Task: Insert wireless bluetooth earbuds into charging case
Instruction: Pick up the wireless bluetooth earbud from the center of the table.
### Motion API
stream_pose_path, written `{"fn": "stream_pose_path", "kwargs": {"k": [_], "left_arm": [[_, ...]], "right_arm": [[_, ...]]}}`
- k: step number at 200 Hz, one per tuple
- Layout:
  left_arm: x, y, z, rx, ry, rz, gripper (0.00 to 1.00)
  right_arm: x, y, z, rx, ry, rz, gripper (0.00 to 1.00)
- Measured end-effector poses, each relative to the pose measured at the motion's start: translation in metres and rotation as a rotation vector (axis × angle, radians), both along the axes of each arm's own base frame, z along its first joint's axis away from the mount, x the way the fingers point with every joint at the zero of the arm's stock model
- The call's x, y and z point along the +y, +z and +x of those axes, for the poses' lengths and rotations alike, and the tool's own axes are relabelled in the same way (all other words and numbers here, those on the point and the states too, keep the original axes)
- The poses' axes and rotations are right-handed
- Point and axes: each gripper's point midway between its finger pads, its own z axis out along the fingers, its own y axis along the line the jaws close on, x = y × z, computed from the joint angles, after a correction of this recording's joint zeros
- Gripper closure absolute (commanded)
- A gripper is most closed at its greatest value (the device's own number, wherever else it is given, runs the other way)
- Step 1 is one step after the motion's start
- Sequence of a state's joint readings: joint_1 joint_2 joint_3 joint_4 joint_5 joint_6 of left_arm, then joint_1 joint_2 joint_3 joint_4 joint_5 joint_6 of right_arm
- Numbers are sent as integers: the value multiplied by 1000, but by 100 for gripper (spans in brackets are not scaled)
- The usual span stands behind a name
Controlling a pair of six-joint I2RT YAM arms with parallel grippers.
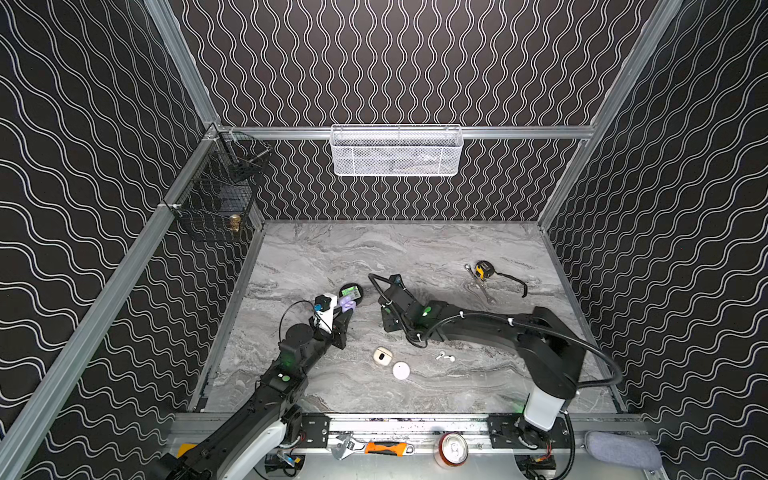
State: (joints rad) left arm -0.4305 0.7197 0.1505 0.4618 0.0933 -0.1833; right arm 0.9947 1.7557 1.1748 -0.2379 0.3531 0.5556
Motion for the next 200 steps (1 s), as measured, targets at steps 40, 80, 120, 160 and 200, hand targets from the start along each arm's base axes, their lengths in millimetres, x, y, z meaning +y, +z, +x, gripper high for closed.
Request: {"fn": "stream_pose_path", "kwargs": {"k": [40,80,120,160,200], "left_arm": [[-4,-1,-1,8,-25,2,100],[-12,0,-2,7,-70,-7,100],[-21,6,-5,-14,-123,-24,100],[-25,10,-8,-31,-150,-30,100],[-28,11,-9,-41,-165,-19,100]], "right_arm": [[-45,27,2,-65,-86,39,51],[-104,-18,-3,6,-208,-8,54],[-108,-40,0,57,-227,9,54],[-97,-54,13,92,-227,6,55],[-96,-66,20,103,-238,-21,56]]}}
